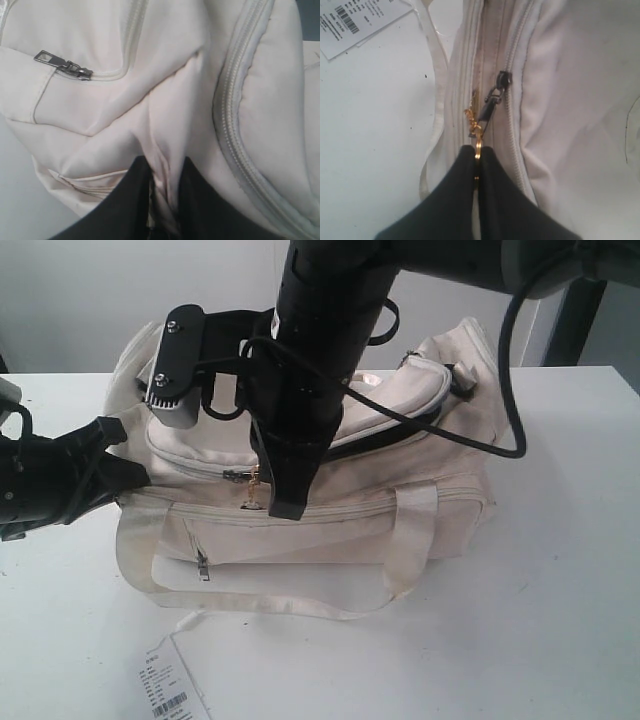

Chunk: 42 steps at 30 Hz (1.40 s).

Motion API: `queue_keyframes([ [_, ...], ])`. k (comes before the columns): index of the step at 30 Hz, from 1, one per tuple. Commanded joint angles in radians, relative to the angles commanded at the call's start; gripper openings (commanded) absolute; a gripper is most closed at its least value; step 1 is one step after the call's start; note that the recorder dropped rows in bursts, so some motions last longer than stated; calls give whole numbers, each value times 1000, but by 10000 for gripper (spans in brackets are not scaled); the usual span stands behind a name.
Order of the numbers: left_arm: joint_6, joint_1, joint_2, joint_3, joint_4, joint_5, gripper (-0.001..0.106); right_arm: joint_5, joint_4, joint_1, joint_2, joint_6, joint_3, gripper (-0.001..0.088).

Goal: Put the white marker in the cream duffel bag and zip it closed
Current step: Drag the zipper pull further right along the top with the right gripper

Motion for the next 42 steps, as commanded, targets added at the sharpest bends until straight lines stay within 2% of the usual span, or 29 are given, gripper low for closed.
queue_keyframes([
  [42,0,0,0,0,0,0,0,0,-86,0,0,23,0,0],
])
